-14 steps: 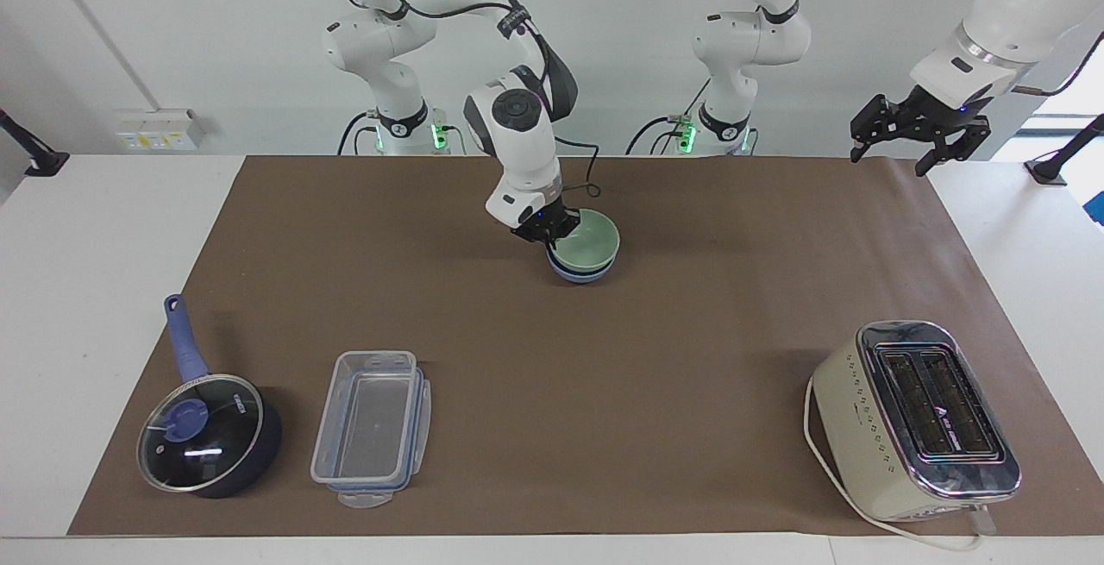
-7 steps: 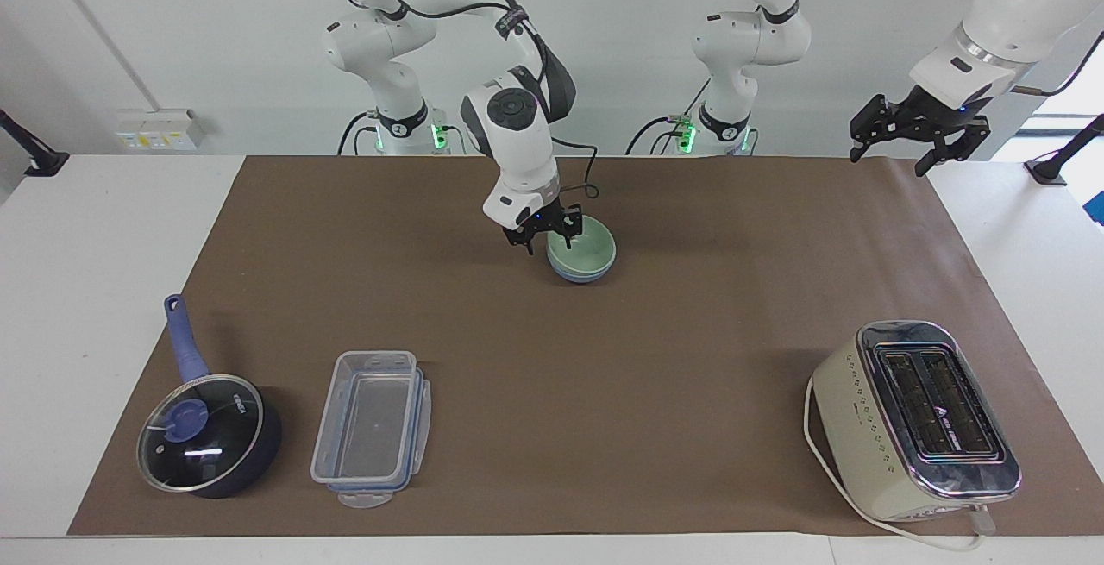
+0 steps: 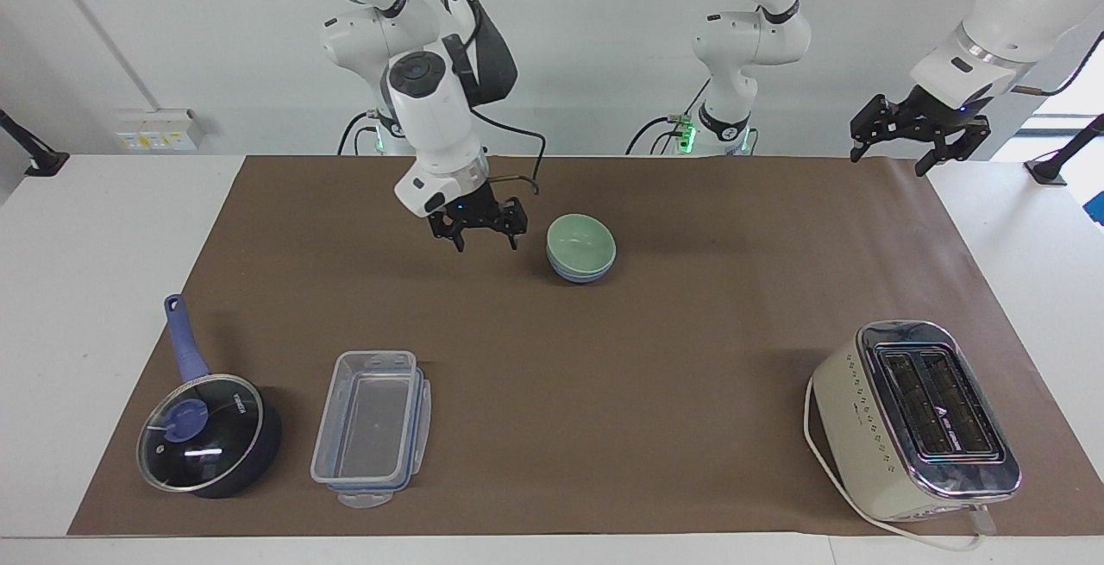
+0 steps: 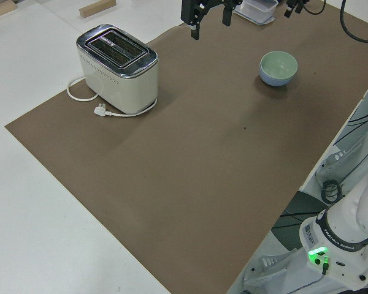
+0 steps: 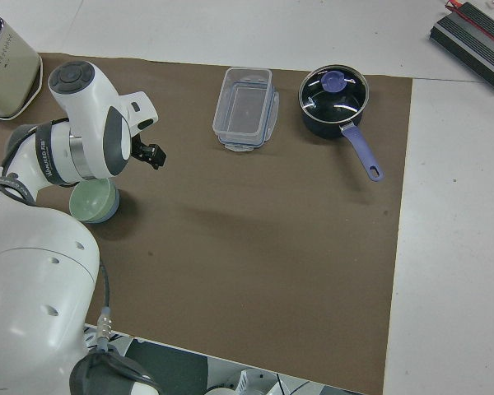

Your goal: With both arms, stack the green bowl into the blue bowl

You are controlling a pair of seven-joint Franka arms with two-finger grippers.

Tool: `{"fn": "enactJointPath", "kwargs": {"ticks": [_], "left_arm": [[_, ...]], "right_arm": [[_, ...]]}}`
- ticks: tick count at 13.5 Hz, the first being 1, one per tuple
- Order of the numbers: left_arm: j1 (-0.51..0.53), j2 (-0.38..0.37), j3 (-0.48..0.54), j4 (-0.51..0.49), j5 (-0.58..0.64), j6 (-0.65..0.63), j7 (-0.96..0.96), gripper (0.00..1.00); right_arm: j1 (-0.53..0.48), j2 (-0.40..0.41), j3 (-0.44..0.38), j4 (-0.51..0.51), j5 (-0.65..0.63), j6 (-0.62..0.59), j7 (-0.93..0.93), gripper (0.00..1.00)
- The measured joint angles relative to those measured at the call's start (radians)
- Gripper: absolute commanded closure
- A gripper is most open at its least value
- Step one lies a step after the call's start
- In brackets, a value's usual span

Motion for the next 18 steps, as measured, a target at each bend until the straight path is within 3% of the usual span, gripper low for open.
{"fn": "enactJointPath", "kwargs": {"ticks": [3,8,12,18], "left_arm": [[0.0,0.0,0.002,0.0,0.0,0.0,0.0,0.0],[0.0,0.0,0.001,0.0,0.0,0.0,0.0,0.0],[0.0,0.0,0.001,0.0,0.0,0.0,0.0,0.0],[0.0,0.0,0.001,0.0,0.0,0.0,0.0,0.0]], "right_arm": [[-0.098,-0.026,-0.002,0.086,-0.007,-0.16,0.0,0.0],[-0.227,-0.092,-0.002,0.141,-0.067,-0.26,-0.023,0.0],[-0.308,-0.102,-0.003,0.262,-0.101,-0.39,-0.131,0.0],[-0.332,-0.103,-0.013,0.424,-0.157,-0.572,-0.228,0.0]]}}
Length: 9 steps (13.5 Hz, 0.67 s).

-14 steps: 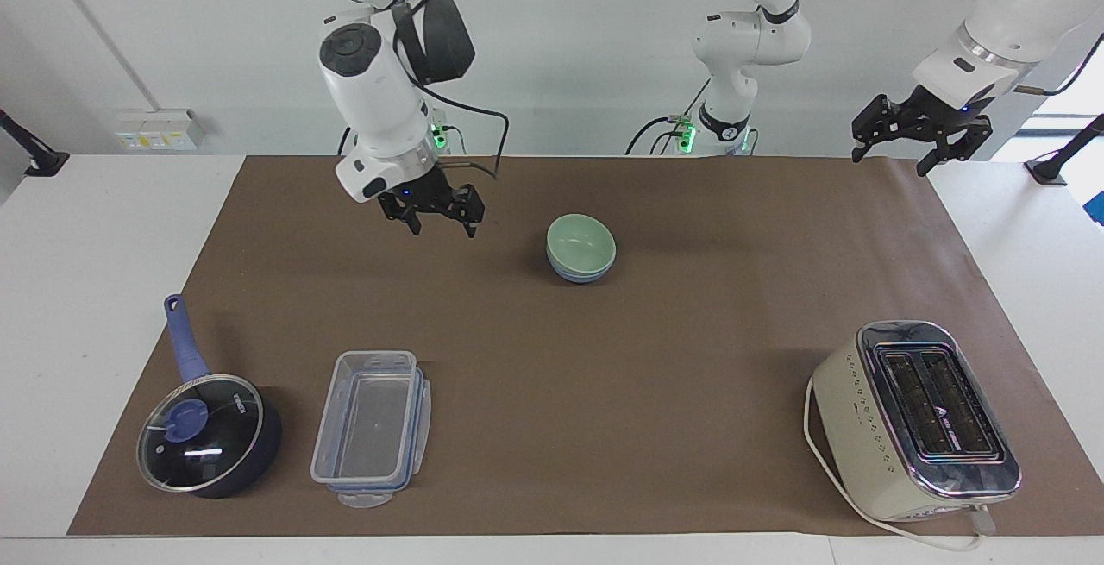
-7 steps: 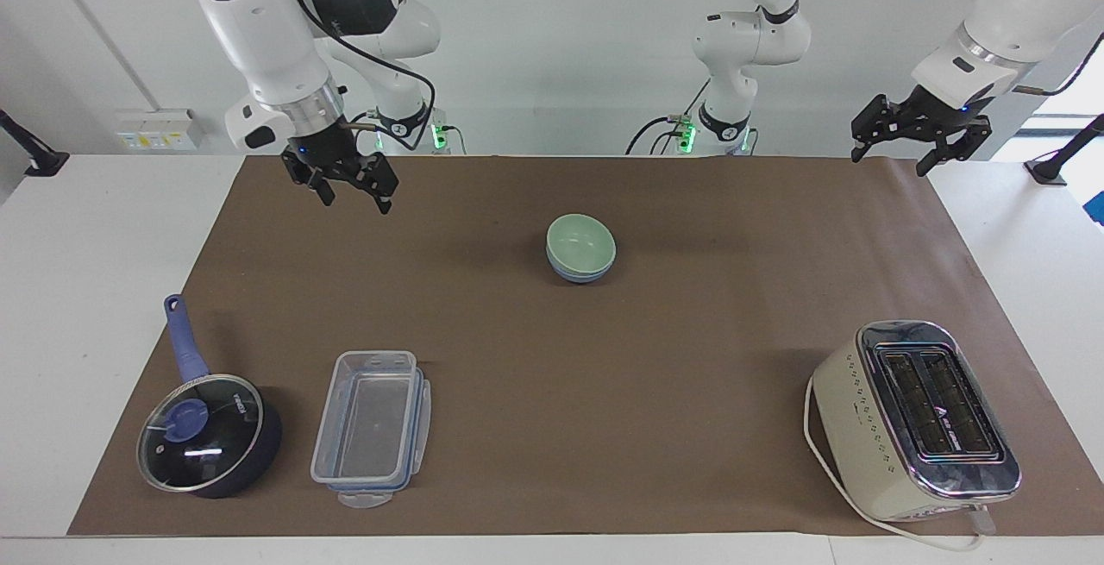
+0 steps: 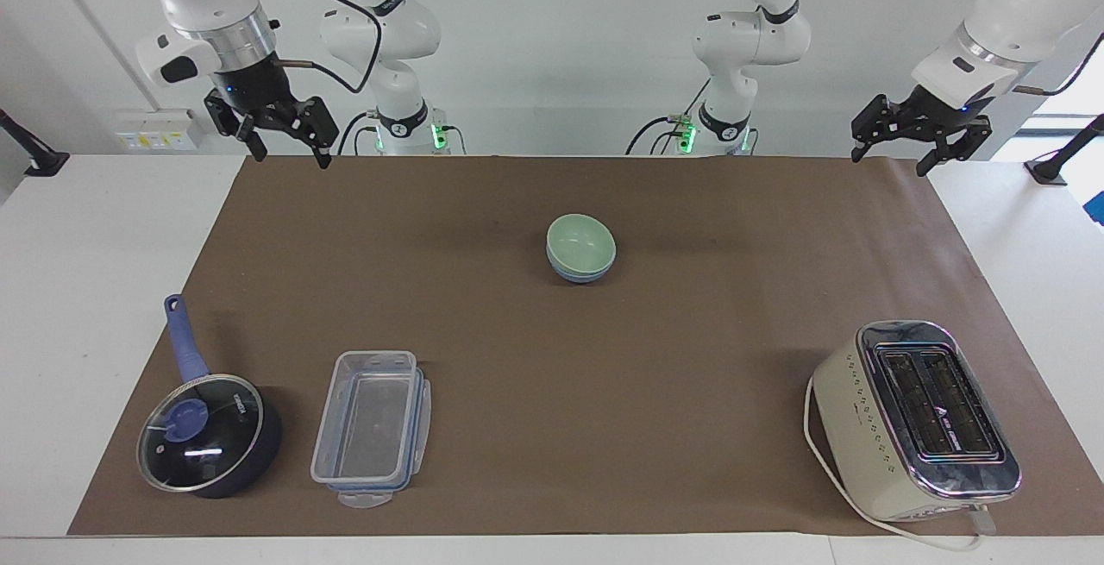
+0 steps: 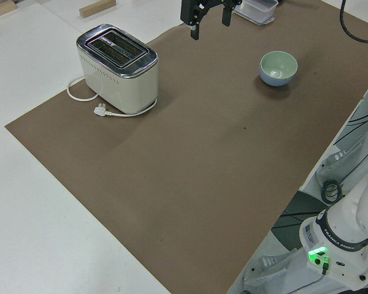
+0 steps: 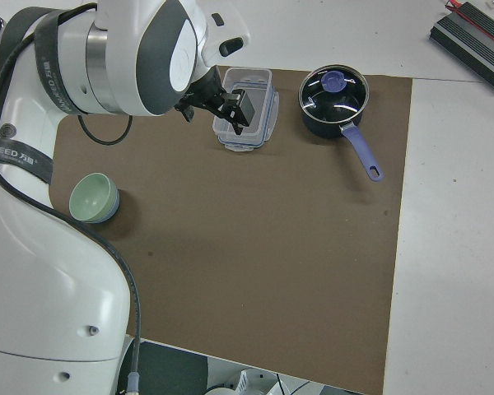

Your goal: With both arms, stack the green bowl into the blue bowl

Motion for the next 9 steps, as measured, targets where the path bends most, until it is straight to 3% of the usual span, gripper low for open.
{"fn": "enactJointPath", "kwargs": {"ticks": [2,9], "left_arm": [[0.0,0.0,-0.001,0.0,0.0,0.0,0.0,0.0],[0.0,-0.001,-0.001,0.0,0.0,0.0,0.0,0.0]], "right_arm": [[-0.008,-0.008,-0.009,0.028,0.0,-0.027,-0.015,0.0],[-0.035,-0.046,-0.023,-0.044,-0.001,-0.018,-0.088,0.0]]}}
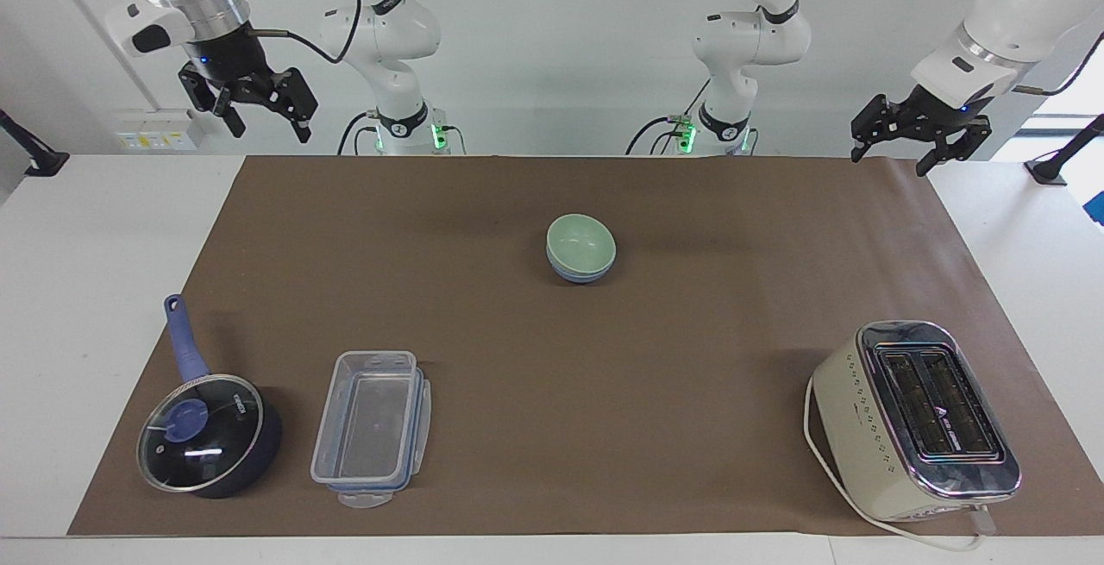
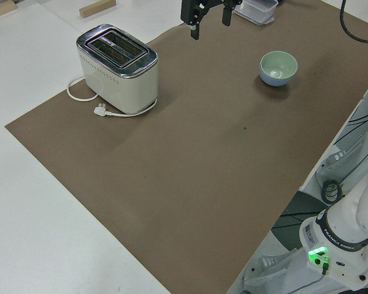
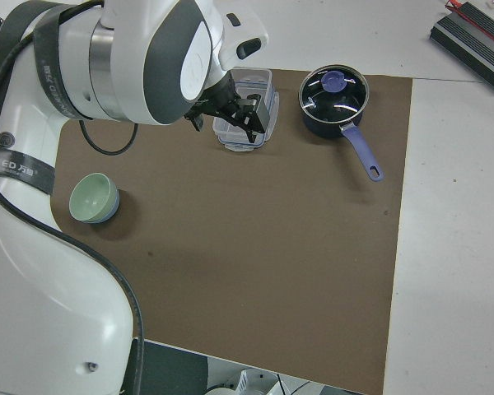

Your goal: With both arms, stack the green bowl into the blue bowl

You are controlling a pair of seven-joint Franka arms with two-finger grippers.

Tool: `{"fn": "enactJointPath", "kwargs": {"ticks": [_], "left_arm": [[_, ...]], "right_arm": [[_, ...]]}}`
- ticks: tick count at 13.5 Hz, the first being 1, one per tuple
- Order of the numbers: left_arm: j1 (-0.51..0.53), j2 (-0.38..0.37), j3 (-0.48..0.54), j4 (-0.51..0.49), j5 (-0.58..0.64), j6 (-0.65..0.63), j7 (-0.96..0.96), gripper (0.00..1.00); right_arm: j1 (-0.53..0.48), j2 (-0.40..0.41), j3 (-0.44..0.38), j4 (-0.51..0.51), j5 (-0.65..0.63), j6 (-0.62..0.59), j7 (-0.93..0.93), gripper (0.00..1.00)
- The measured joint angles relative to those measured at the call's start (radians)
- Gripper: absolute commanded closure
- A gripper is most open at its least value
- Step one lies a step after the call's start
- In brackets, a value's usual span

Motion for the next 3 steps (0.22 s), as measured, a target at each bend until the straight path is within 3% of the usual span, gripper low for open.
{"fn": "enactJointPath", "kwargs": {"ticks": [3], "left_arm": [[0.0,0.0,0.0,0.0,0.0,0.0,0.0,0.0]], "right_arm": [[-0.012,-0.014,-0.003,-0.015,0.0,0.004,-0.014,0.0]]}}
